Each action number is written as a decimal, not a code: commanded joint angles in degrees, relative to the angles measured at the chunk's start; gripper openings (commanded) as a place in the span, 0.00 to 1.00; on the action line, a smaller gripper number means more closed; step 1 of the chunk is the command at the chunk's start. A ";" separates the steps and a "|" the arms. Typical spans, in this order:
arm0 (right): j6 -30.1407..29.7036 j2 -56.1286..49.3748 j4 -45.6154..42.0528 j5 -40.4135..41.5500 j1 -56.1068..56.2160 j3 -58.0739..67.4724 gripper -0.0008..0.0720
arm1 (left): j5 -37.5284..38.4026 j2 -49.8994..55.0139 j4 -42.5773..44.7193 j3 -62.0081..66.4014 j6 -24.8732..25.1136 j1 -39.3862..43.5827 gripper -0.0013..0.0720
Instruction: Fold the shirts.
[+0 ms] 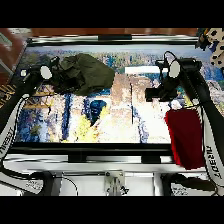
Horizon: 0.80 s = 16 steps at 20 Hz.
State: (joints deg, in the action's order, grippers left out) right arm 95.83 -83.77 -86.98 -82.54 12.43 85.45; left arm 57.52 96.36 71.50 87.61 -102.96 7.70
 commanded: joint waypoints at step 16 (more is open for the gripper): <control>-0.76 -0.04 5.14 8.11 0.00 0.02 0.96 | -7.45 11.82 -18.71 3.80 7.58 -4.09 0.06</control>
State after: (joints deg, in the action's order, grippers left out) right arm 95.50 -83.77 -81.69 -78.94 12.47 85.45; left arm 50.43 108.31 53.41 89.93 -96.14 3.38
